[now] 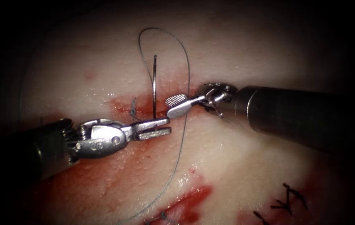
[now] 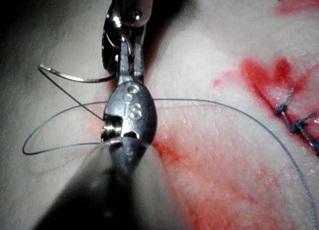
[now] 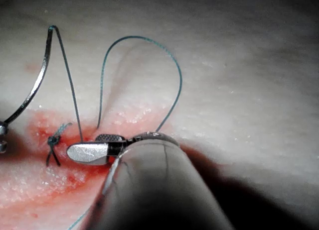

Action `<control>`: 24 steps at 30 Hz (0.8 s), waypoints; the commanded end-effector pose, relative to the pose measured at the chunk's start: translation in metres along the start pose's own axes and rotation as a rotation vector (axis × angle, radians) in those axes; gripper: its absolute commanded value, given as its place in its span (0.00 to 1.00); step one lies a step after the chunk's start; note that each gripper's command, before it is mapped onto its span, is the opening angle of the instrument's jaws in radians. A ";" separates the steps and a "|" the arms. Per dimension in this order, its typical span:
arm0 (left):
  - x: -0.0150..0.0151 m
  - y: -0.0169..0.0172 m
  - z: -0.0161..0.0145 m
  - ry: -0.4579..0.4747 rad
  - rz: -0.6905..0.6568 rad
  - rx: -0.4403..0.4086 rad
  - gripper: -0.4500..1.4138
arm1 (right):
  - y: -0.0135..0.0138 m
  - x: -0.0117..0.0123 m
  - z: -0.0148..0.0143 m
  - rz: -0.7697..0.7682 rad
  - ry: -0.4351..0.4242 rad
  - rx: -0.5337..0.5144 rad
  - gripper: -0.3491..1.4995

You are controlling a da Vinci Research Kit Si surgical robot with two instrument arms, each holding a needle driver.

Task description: Wound Closure

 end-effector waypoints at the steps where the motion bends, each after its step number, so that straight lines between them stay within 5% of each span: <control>1: -0.0004 -0.0009 0.0007 -0.004 0.039 0.016 0.00 | 0.0002 0.0011 0.0008 0.007 0.006 0.017 0.91; 8: 0.0008 -0.0030 0.0001 -0.031 0.228 0.114 0.00 | 0.0000 0.0012 0.0004 0.042 0.007 0.035 0.87; 14: 0.0018 -0.0026 0.0000 -0.053 0.380 0.117 0.00 | -0.0001 0.0015 -0.0001 0.052 0.004 0.037 0.87; 24: -0.0030 0.0007 0.0014 -0.075 0.480 0.140 0.00 | -0.0010 0.0024 -0.0018 0.076 0.033 0.081 0.90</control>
